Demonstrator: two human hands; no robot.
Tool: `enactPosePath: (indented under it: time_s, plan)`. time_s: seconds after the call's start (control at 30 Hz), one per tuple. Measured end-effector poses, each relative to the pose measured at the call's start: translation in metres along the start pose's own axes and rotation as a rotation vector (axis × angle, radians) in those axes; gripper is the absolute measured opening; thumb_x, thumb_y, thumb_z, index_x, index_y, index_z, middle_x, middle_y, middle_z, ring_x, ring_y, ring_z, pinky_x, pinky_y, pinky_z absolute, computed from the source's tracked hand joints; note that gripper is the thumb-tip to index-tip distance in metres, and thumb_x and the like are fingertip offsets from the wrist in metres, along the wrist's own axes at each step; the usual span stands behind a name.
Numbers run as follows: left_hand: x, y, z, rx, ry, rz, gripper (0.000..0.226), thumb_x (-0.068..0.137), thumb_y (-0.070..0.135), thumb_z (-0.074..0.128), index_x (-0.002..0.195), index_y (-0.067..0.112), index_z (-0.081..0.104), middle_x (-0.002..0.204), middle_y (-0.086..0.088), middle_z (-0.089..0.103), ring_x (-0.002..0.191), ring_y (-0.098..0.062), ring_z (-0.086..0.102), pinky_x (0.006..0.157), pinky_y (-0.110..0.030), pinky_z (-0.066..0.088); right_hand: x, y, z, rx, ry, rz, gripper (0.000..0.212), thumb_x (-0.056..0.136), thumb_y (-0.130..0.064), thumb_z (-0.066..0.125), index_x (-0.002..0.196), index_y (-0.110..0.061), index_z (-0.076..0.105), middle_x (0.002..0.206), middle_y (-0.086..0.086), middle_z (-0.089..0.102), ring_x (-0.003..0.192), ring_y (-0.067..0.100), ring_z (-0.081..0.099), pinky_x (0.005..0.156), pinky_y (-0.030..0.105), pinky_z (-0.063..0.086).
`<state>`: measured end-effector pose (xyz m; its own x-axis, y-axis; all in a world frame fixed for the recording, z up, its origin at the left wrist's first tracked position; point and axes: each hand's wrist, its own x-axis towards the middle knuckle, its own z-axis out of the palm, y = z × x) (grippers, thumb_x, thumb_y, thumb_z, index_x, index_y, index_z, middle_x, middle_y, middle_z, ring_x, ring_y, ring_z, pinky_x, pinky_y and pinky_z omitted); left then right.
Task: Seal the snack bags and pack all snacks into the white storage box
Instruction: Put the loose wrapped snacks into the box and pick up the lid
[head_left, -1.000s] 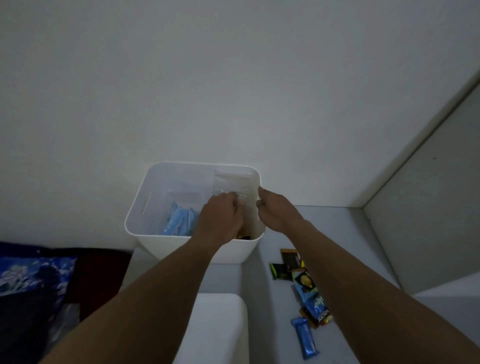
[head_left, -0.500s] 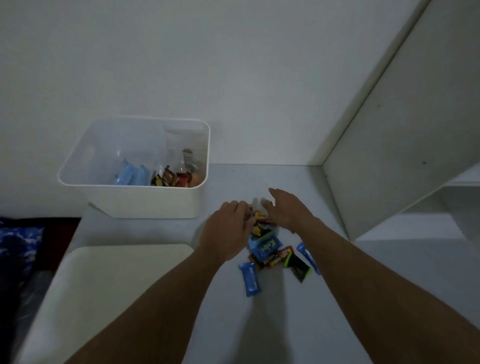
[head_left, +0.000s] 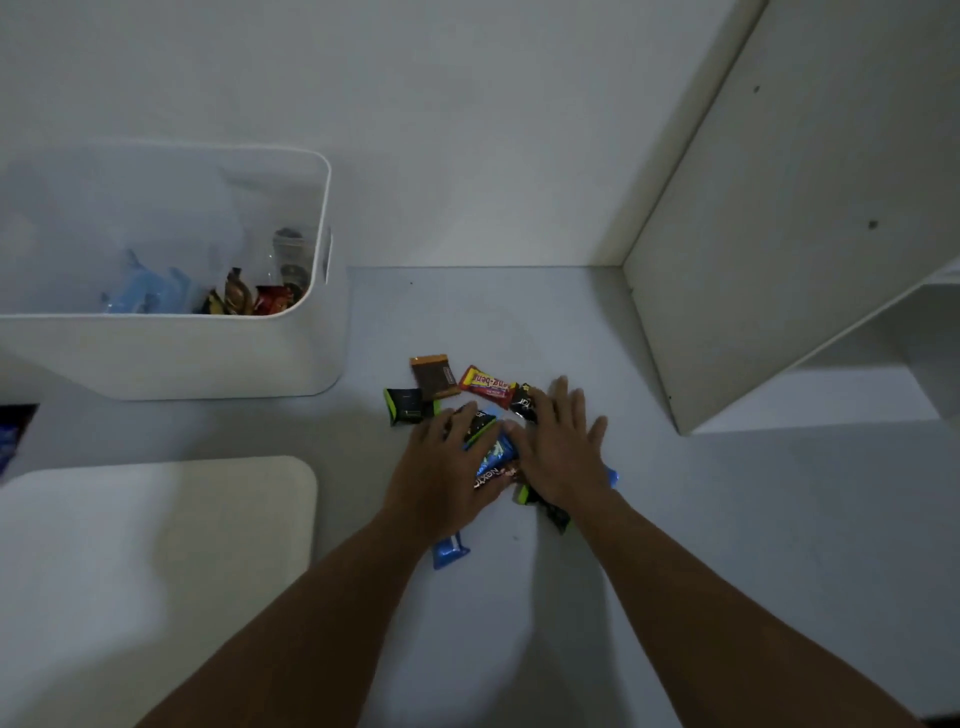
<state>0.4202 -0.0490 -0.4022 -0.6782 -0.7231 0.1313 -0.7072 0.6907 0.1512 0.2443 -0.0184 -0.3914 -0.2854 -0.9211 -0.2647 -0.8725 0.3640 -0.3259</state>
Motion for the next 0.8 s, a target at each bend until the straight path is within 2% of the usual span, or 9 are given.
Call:
enactPosePath:
  time_s: [0.1,0.2,0.33,0.4,0.47,0.53,0.63,0.73,0.8]
  plan:
    - [0.003,-0.002,-0.004,0.048,0.018,-0.043,0.056,0.088,0.061,0.045,0.126,0.021,0.057,0.123,-0.011,0.059,0.099,-0.029,0.057,0.075,-0.038,0.051,0.005,-0.001,0.005,-0.063,0.127,-0.093,0.058,0.099,-0.056,0.030,0.146,-0.022,0.033,0.159,0.005,0.025,0.146,0.030,0.019,0.115,0.059,0.013]
    - [0.005,-0.006,-0.005,0.030,-0.003,-0.048,0.048,0.087,0.052,0.049,0.115,0.015,0.061,0.116,-0.011,0.060,0.095,-0.027,0.059,0.069,-0.035,0.055,0.008,0.001,0.007,-0.124,0.301,-0.153,0.044,0.096,-0.051,0.041,0.132,-0.027,0.047,0.130,0.001,0.052,0.115,0.028,0.046,0.095,0.046,0.035]
    - [0.005,-0.011,-0.011,0.001,0.033,-0.121,0.037,0.080,0.033,0.073,0.107,0.009,0.065,0.110,-0.016,0.063,0.087,-0.028,0.063,0.062,-0.032,0.056,0.014,0.003,0.004,-0.133,0.283,-0.199,0.040,0.095,-0.052,0.046,0.122,-0.023,0.055,0.108,0.005,0.053,0.095,0.025,0.051,0.077,0.038,0.044]
    - [0.005,-0.012,-0.015,-0.045,0.066,-0.151,0.037,0.077,0.029,0.077,0.105,0.008,0.065,0.106,-0.015,0.063,0.085,-0.028,0.064,0.060,-0.031,0.056,0.014,0.003,0.002,-0.140,0.275,-0.241,0.036,0.093,-0.048,0.052,0.109,-0.016,0.057,0.097,0.006,0.055,0.083,0.025,0.057,0.063,0.035,0.048]
    - [0.004,-0.015,-0.020,-0.083,0.080,-0.148,0.036,0.075,0.026,0.079,0.102,0.007,0.065,0.100,-0.014,0.063,0.081,-0.026,0.063,0.057,-0.029,0.055,0.012,0.001,0.001,-0.167,0.272,-0.281,0.031,0.089,-0.043,0.058,0.097,-0.013,0.057,0.086,0.005,0.056,0.065,0.027,0.060,0.050,0.032,0.044]
    - [0.005,-0.019,-0.026,-0.120,0.079,-0.153,0.036,0.075,0.024,0.078,0.104,0.006,0.065,0.099,-0.014,0.063,0.079,-0.026,0.063,0.056,-0.029,0.055,0.010,-0.002,-0.004,-0.189,0.246,-0.267,0.031,0.087,-0.043,0.059,0.092,-0.013,0.057,0.081,0.004,0.055,0.060,0.029,0.060,0.049,0.031,0.043]
    - [0.008,-0.027,-0.044,-0.178,0.079,-0.194,0.033,0.085,0.028,0.067,0.111,0.008,0.064,0.105,-0.012,0.062,0.082,-0.025,0.061,0.061,-0.033,0.057,0.009,-0.011,-0.021,-0.200,0.206,-0.243,0.033,0.089,-0.046,0.053,0.093,-0.013,0.055,0.083,0.003,0.055,0.068,0.028,0.060,0.055,0.030,0.037]
    - [0.012,-0.033,-0.078,-0.184,0.149,-0.174,0.035,0.089,0.033,0.054,0.112,0.010,0.065,0.104,-0.010,0.061,0.081,-0.024,0.060,0.060,-0.033,0.053,0.007,-0.028,-0.051,-0.185,0.246,-0.230,0.034,0.090,-0.047,0.053,0.091,-0.014,0.053,0.085,0.004,0.057,0.074,0.030,0.060,0.058,0.031,0.034]
    - [0.015,-0.036,-0.110,-0.187,0.179,-0.190,0.041,0.091,0.039,0.046,0.117,0.012,0.062,0.109,-0.008,0.058,0.089,-0.023,0.058,0.064,-0.032,0.051,0.008,-0.045,-0.077,-0.149,0.274,-0.221,0.037,0.089,-0.050,0.056,0.085,-0.013,0.050,0.080,0.003,0.053,0.071,0.029,0.057,0.057,0.032,0.034]
